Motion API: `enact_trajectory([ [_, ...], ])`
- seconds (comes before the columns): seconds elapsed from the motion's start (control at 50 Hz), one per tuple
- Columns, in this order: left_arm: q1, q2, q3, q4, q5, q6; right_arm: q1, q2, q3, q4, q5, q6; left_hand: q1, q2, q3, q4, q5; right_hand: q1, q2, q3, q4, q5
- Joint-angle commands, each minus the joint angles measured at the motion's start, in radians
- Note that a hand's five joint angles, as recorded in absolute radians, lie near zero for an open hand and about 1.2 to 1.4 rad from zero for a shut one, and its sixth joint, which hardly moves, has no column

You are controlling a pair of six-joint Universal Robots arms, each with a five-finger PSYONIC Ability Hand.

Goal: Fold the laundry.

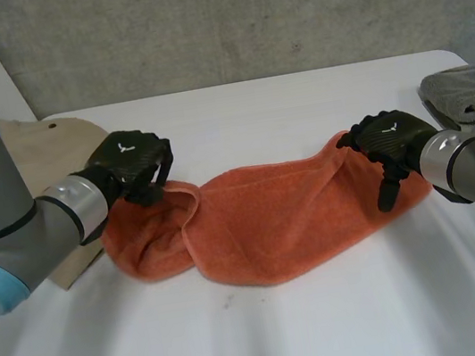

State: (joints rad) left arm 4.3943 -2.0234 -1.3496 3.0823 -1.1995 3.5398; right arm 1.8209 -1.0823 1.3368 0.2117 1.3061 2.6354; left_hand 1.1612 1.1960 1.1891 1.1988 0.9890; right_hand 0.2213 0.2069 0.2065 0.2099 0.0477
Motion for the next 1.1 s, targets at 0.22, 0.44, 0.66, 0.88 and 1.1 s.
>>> enact_trajectory([
  [0.22, -0.032, -0.182, 0.075, 0.078, -0.109, 0.119, -0.003, -0.028, 0.048, -0.025, 0.001, -0.003, -0.672, -0.707, -0.700, -0.709, -0.674, -0.047, -0.032, -0.032, -0.035, -0.048],
  [0.44, -0.015, -0.222, 0.161, 0.098, -0.210, 0.174, -0.022, -0.074, 0.179, -0.066, -0.002, -0.009, 0.235, 0.200, 0.207, 0.197, 0.233, -0.047, -0.032, -0.032, -0.035, -0.048],
  [0.66, -0.007, 0.031, -0.014, 0.091, -0.175, 0.106, -0.041, -0.044, 0.274, -0.167, -0.024, -0.210, 0.235, 0.200, 0.207, 0.197, 0.233, -0.047, -0.032, -0.032, -0.035, -0.048],
  [0.88, 0.013, 0.176, -0.151, 0.133, -0.121, 0.050, 0.000, 0.100, 0.206, -0.251, -0.022, -0.178, 0.235, 0.200, 0.207, 0.197, 0.233, 0.000, 0.014, 0.015, 0.011, -0.001],
  [1.1, 0.016, 0.236, -0.184, 0.130, -0.124, 0.011, 0.000, 0.113, 0.194, -0.359, -0.007, -0.114, 0.235, 0.200, 0.207, 0.197, 0.233, 1.175, 1.189, 1.190, 1.186, 1.174],
])
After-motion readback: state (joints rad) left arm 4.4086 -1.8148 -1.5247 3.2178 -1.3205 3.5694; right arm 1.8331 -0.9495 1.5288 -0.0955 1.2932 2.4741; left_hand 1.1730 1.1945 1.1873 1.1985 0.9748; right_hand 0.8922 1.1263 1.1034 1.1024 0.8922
